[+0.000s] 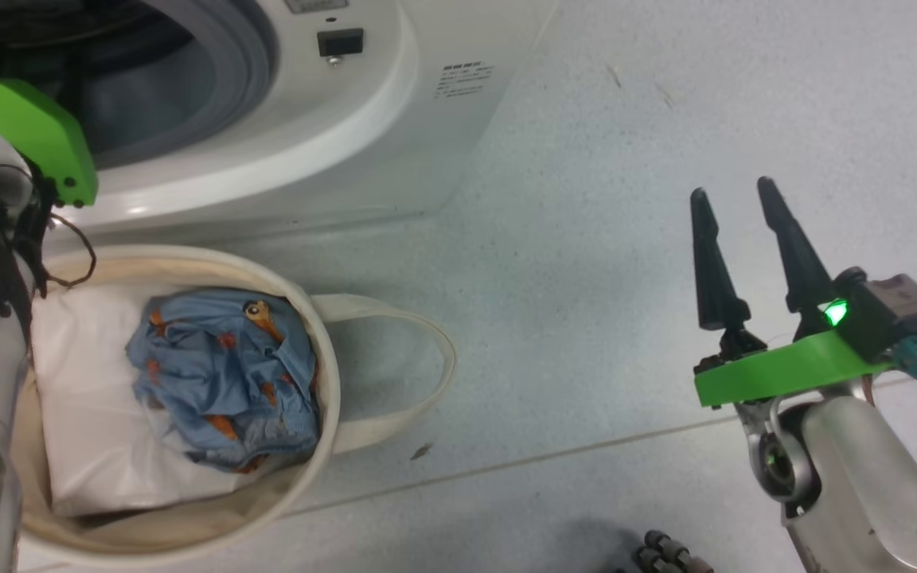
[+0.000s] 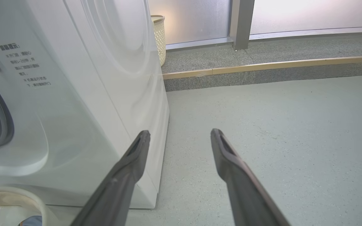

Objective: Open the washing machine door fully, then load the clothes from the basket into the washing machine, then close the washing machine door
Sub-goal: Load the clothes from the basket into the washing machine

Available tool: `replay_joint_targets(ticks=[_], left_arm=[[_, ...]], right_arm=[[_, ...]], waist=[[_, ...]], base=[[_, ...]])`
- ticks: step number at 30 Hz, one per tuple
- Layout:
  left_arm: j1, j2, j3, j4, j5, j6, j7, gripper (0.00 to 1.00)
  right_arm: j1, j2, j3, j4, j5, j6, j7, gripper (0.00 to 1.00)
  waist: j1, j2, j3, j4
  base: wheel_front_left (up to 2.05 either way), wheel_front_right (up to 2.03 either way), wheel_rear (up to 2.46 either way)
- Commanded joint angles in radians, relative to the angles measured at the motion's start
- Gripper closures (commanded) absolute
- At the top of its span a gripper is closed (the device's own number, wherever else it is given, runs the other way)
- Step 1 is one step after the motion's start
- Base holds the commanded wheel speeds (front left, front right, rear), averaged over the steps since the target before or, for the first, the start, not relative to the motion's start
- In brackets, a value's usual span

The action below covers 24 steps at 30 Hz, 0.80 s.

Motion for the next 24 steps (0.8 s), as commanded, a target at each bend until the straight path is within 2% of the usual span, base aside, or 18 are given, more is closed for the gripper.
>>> replay_joint_targets(ticks=[1,6,11,15,18,24], left_arm=[[-0.036,0.038,0.013,-0.018,-0.009,0.001,0.013,0.0],[-0.007,0.027,0.009,-0.007,-0.02,-0.003,0.017,0.0],[0.055,-0.004,0.023,-0.01,-0.051,-0.027,-0.139,0.0],[0.139,-0.029,0.043,-0.044,-0.086,-0.051,-0.199,0.0],[0.227,-0.028,0.075,-0.153,-0.112,-0.062,-0.204,0.0],[0.478,-0.024,0.129,-0.394,-0.096,-0.068,-0.204,0.0]], right_arm=[[0.016,-0.002,0.022,-0.019,0.0,0.001,-0.012,0.0],[0.006,-0.007,0.044,0.001,0.014,0.001,-0.012,0.0],[0.004,-0.012,0.061,0.022,0.033,0.001,-0.012,0.0],[0.009,-0.018,0.08,0.045,0.047,0.001,-0.012,0.0],[0.014,-0.022,0.086,0.062,0.054,0.001,-0.012,0.0],[0.037,-0.014,0.104,0.088,0.066,0.001,-0.012,0.0]], waist=[[0.0001,0.0,-0.019,0.002],[0.0001,0.0,-0.077,0.006],[0.0001,0.0,-0.144,0.028],[0.0001,0.0,-0.205,0.057],[0.0001,0.0,-0.256,0.082],[0.0001,0.0,-0.366,0.124]], base=[[0.0,0.0,0.0],[0.0,0.0,0.0],[0.0,0.0,0.0],[0.0,0.0,0.0],[0.0,0.0,0.0],[0.0,0.0,0.0]])
